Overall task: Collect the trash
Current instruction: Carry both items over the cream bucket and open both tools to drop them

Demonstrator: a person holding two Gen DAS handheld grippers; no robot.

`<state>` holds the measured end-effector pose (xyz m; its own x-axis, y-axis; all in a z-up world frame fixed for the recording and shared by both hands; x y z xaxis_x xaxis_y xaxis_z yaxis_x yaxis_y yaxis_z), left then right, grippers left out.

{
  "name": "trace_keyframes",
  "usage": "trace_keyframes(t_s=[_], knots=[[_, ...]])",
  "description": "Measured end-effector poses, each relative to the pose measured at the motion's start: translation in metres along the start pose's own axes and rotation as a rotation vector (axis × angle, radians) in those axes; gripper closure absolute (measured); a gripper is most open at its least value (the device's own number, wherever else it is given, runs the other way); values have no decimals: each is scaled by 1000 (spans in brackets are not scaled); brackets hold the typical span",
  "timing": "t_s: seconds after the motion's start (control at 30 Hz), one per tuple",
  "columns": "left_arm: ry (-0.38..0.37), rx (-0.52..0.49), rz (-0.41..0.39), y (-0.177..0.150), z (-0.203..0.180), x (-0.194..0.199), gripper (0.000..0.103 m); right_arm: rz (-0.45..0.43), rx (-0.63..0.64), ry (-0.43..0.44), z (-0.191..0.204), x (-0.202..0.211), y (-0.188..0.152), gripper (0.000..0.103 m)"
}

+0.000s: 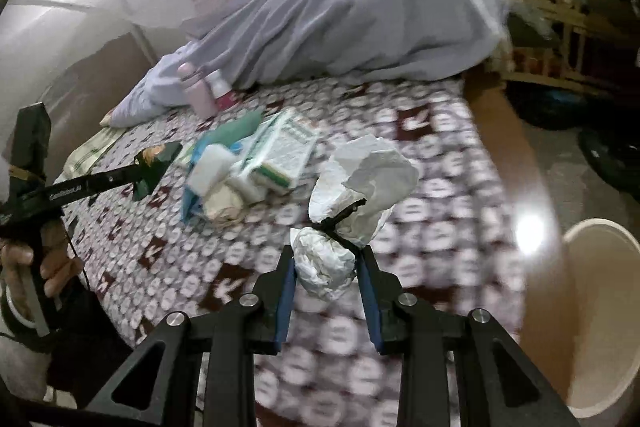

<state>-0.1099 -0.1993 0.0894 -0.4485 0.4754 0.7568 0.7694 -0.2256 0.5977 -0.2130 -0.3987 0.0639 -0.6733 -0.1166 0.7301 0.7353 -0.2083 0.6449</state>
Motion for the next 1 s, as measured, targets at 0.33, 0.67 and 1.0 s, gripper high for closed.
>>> trace_keyframes(t_s=[0.33, 0.67, 1.0], knots=[[-108, -159, 71, -6, -139, -53, 97, -3, -89, -160, -84, 46, -16, 74], [-173, -266, 139, -24, -243, -92, 97, 0, -217, -294, -172, 86, -44, 74], [-245, -320, 200, -40, -313, -119, 97, 20, -327, -383, -233, 105, -70, 74]])
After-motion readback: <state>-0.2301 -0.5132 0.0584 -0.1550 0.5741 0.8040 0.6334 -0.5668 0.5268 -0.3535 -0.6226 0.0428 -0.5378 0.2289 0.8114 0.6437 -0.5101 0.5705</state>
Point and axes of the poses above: each gripper's, at about its wrist camera, not at the fingertips, and x roughly against the way its jaws point, z to its left, y to its top, the point moved 8 cm from there along -x, roughly the way its jaws point, and after that the axes turned 4 degrees about x, right-handed, at the moved point
